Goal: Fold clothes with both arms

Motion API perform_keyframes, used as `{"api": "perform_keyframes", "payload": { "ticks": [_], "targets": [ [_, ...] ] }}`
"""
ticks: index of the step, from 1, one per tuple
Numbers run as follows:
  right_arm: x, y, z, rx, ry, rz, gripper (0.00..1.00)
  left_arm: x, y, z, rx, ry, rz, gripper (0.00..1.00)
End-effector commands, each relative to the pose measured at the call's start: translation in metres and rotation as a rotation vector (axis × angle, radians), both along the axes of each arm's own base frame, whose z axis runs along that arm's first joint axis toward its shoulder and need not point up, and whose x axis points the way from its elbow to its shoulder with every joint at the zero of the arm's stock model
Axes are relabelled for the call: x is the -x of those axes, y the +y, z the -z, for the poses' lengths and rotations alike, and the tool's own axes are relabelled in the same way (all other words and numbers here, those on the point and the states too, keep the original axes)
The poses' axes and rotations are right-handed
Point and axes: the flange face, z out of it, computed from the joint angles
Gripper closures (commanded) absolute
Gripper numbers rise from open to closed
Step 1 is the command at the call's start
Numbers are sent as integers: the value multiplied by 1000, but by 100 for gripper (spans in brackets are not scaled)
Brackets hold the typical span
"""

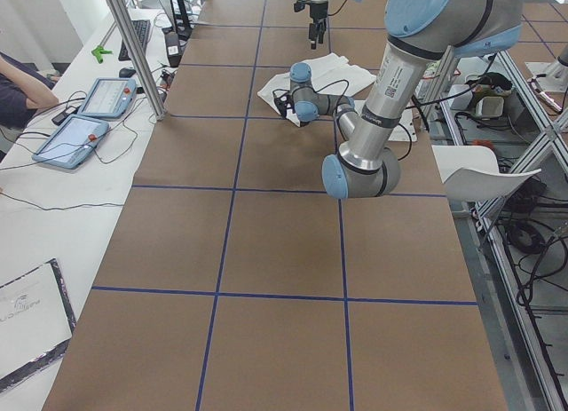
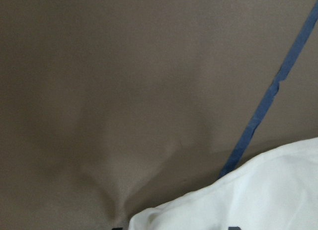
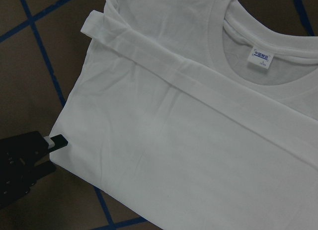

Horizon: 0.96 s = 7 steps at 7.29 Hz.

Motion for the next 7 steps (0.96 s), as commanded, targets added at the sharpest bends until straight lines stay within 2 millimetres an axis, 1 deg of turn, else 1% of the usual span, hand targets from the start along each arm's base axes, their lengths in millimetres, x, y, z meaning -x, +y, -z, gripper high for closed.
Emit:
{"api": "perform_keyframes", "payload": {
  "ticks": [1,3,4,5,6,7],
  "targets": [
    [0,0,0,0,1,-1,0,0,0,-1,1,-2,-1,35],
    [-1,-2,-1,1,2,-5,0,-4,4,-1,-5,2,-9,64],
    [-2,-4,-1,3,3,-9,0,-7,8,-1,-9,3,-20,81],
    [-4,-6,-2,4,4,-15,0,-6,8,5,-17,12,-20,100],
    [-5,-8,-4,6,8,-21,0,-1,7,11,-23,24,-19,100],
    [-7,-12,-3,5,6,-28,0,14,6,26,-38,52,-8,100]
  ]
}}
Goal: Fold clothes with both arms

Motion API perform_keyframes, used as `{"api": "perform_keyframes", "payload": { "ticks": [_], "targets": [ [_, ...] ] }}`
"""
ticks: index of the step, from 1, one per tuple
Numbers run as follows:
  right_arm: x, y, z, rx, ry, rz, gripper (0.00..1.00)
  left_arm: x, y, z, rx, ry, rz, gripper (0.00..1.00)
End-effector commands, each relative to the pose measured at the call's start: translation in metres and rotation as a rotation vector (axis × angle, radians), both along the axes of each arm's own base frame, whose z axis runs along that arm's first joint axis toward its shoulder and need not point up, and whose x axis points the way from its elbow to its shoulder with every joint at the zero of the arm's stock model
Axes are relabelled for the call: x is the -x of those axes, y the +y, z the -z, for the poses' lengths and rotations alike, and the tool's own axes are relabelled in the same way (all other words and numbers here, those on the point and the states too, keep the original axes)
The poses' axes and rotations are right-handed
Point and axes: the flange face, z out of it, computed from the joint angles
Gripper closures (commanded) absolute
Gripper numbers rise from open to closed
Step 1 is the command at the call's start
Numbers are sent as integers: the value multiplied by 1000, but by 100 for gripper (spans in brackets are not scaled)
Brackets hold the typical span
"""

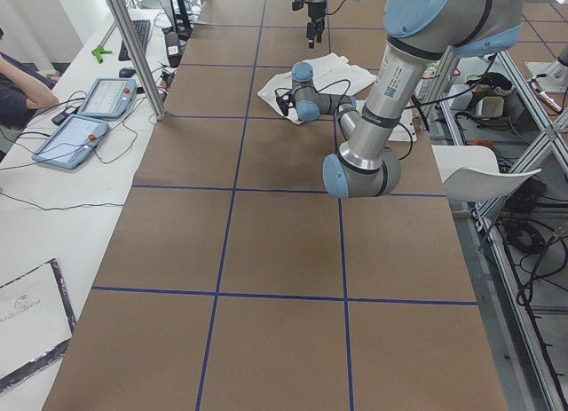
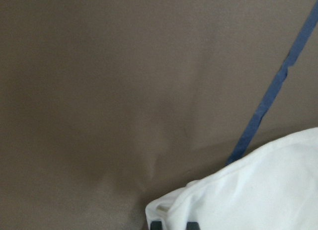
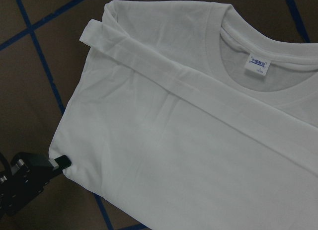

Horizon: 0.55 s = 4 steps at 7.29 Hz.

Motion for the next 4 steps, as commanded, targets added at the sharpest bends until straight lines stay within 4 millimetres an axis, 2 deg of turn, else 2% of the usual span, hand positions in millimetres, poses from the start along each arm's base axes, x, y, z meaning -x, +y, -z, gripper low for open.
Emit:
{"api": "perform_keyframes", "payload": {
  "ticks": [1,4],
  "targets": [
    [-3,-4,0,0,-1,-11,0,28,-21,13,-11,24,39,100],
    [-1,-14,-8,13,19,-33,0,72,-95,-14,-60,-49,128,100]
  ]
}}
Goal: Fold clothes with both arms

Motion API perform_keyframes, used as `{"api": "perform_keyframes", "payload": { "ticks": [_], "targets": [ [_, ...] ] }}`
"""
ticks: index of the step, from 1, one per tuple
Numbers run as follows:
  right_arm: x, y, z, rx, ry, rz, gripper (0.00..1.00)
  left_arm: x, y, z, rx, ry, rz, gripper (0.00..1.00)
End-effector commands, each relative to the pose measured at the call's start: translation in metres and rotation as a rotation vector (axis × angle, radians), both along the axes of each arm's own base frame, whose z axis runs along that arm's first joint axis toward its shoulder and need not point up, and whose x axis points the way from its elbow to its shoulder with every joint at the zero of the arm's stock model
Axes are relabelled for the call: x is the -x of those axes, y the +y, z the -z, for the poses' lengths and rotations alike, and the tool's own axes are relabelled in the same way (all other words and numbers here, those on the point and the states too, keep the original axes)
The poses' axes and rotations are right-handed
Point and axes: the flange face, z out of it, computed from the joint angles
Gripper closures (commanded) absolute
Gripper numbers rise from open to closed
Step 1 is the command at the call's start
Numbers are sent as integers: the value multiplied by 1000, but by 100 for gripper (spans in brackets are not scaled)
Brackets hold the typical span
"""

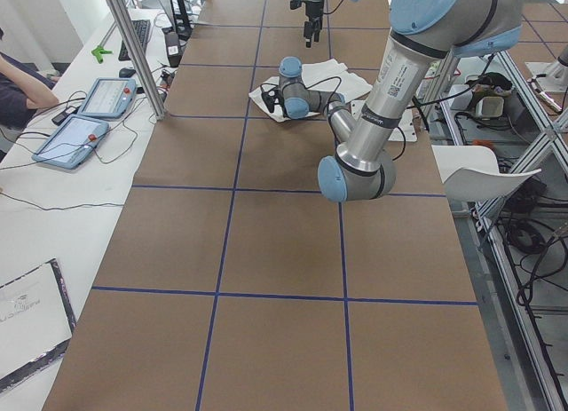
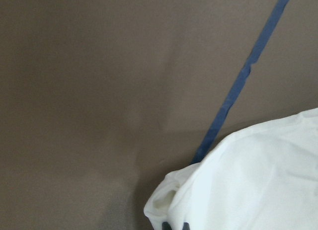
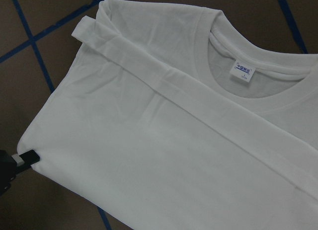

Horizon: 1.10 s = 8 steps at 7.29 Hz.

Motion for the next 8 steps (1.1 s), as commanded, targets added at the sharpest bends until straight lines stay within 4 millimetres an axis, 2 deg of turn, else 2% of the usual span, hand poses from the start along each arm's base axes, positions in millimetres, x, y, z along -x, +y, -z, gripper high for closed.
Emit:
{"api": "perform_keyframes", "payload": {
  "ticks": [1,2,4,5,6,8],
  "targets": [
    [-2,-7,-3,5,7,-17,0,31,-57,-21,-58,-68,49,100],
    [-2,-8,-4,4,9,-19,0,39,-89,-32,-104,-116,79,100],
    [0,-10,-5,-3,16,-30,0,40,-171,-47,-145,-214,117,100],
    [4,-12,-6,-15,-4,-31,0,46,-196,-59,-192,-222,172,100],
    [11,-18,-10,-27,-27,-37,0,39,-210,-61,-251,-178,214,100],
    [13,-20,-14,-32,-25,-44,0,15,-239,-16,-311,-134,266,100]
  ]
}}
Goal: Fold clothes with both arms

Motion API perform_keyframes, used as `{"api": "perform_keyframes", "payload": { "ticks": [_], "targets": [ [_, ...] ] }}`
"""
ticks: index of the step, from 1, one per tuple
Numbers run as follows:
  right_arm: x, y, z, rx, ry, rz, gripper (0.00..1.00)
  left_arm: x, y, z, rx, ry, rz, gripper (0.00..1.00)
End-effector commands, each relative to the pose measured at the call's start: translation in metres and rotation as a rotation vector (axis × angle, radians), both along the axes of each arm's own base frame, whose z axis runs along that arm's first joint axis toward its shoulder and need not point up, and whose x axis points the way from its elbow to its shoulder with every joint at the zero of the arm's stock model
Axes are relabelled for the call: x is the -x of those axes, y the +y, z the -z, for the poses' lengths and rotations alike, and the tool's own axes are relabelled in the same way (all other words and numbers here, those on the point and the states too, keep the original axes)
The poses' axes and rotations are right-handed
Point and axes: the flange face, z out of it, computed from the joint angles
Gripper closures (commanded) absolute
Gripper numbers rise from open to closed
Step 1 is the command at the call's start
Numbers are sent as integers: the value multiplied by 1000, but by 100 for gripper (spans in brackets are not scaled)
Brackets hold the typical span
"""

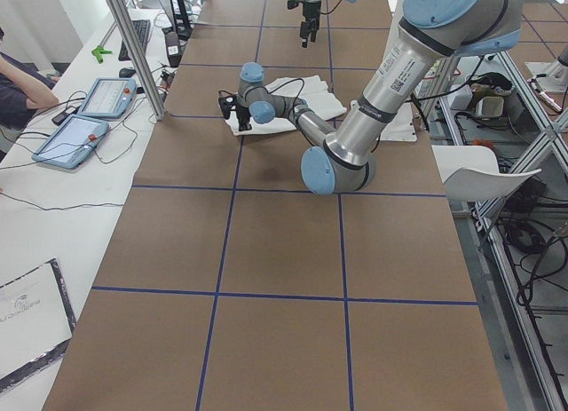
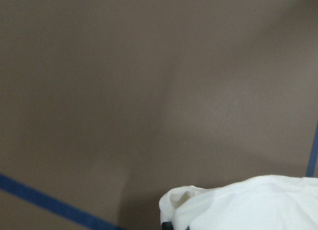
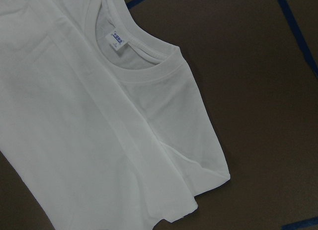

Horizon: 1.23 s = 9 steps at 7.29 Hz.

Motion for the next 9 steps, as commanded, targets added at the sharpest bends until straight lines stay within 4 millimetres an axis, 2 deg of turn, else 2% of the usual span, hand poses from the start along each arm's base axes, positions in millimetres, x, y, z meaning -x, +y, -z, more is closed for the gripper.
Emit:
{"api": "perform_keyframes", "payload": {
  "ticks": [1,2,3,4,6,7,9],
  "targets": [
    [2,-1,-1,-4,-3,-2,0,-16,-21,19,-52,25,38,100],
    [3,-2,-2,-6,-2,-3,0,-16,-24,12,-57,15,57,100],
    [5,-4,2,-23,-1,-14,0,-14,-26,8,-77,2,75,18],
    [18,-14,7,-41,4,-34,0,-7,-32,3,-133,-46,59,0],
    [39,-26,22,-94,0,-28,0,33,-60,1,-184,-93,47,0],
    [48,-31,26,-160,12,6,0,53,-55,-23,-165,-82,1,0],
    [74,-46,22,-287,77,52,0,89,-8,-68,-166,-39,-90,0]
  ]
}}
